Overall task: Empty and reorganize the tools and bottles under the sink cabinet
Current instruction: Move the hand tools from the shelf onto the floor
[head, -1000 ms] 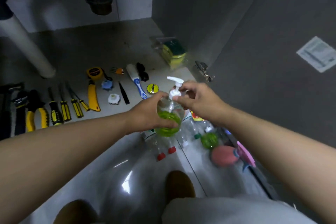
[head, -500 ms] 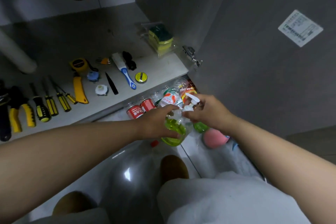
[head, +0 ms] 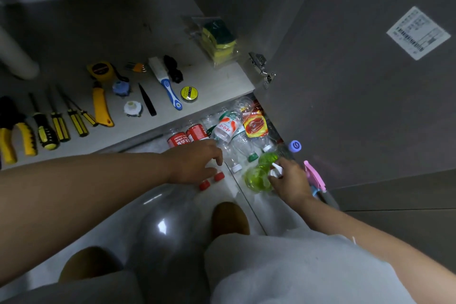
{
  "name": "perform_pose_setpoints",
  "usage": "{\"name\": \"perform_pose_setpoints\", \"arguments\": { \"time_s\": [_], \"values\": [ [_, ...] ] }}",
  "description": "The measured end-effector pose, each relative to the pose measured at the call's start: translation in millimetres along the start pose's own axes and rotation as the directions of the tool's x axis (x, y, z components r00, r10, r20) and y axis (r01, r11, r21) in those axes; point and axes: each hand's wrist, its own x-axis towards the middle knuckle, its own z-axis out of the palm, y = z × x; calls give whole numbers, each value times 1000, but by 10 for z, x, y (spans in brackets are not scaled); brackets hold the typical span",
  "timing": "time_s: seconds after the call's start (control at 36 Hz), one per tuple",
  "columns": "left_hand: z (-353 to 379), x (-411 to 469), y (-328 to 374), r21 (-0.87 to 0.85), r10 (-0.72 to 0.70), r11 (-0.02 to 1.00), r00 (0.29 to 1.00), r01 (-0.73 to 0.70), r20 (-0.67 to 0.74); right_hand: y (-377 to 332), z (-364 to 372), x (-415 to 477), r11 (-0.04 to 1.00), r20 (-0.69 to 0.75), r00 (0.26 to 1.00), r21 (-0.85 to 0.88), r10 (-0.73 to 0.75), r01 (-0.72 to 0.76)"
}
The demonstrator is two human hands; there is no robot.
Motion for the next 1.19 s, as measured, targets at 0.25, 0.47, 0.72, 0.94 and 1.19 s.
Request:
{"name": "perform_pose_setpoints", "arguments": {
  "time_s": [0.25,0.47,0.72,0.94,1.19],
  "values": [
    [-25,-4,-117,-42,-43,998,998,42,-43,-98,46,20,1000,110,994,-5,-7,7],
    [-272,36,-229,-85,-105,992,980,92,-167,-559,-385,324,987,168,981,-108,-100,119],
    [-642,100,-626,-199,-248,961,914,191,-321,-1583,-668,1429,928,129,925,-64,-358,368],
    [-762,206,-928,-414,-360,894,828,174,-430,-2253,-569,2536,941,-83,940,-101,-331,322],
    [-671,217,-1150,-612,-446,785,777,101,-445,-2552,-273,3094,977,7,988,-150,-152,152]
  ]
}}
